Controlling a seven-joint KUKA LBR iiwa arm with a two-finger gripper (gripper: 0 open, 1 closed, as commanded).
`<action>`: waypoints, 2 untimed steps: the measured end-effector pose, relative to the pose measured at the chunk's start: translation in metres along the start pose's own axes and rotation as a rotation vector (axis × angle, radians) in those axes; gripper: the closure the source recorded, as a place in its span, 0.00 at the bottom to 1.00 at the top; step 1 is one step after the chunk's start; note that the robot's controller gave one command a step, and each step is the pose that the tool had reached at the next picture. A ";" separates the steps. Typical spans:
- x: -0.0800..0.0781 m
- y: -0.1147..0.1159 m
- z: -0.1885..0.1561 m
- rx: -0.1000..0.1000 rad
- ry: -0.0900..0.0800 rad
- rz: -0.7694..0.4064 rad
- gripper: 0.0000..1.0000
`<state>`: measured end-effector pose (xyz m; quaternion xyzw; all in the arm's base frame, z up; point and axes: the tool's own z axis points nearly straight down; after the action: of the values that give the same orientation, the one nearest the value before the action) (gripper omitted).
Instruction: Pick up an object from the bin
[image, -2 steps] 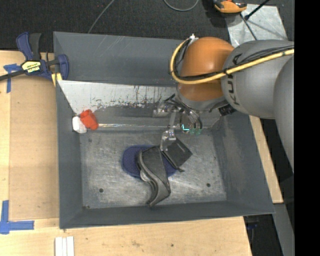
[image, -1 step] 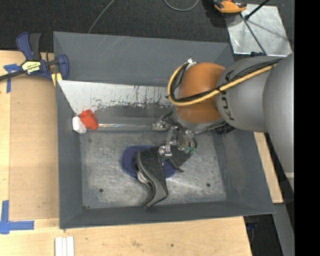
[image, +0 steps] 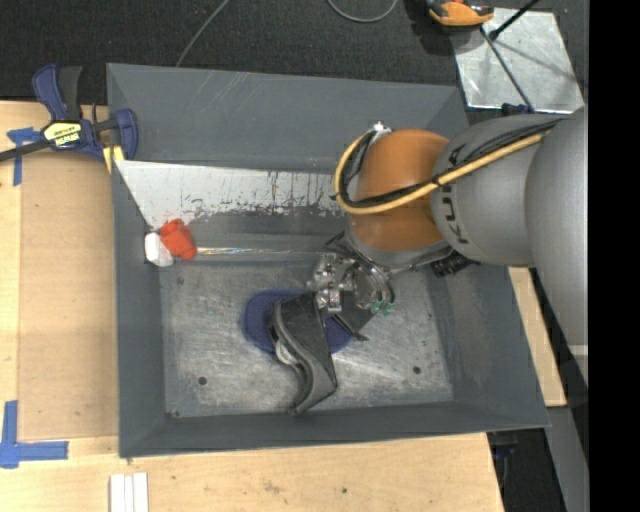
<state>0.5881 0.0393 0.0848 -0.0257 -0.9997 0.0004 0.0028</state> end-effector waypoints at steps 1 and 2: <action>0.008 0.036 -0.067 -0.004 -0.017 -0.015 1.00; 0.020 0.089 -0.092 -0.001 -0.014 -0.457 1.00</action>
Offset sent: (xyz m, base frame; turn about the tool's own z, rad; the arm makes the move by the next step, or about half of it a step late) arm -0.0087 0.0350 0.0624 -0.0113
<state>0.5728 0.1294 0.1766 0.2012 -0.9795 -0.0008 -0.0041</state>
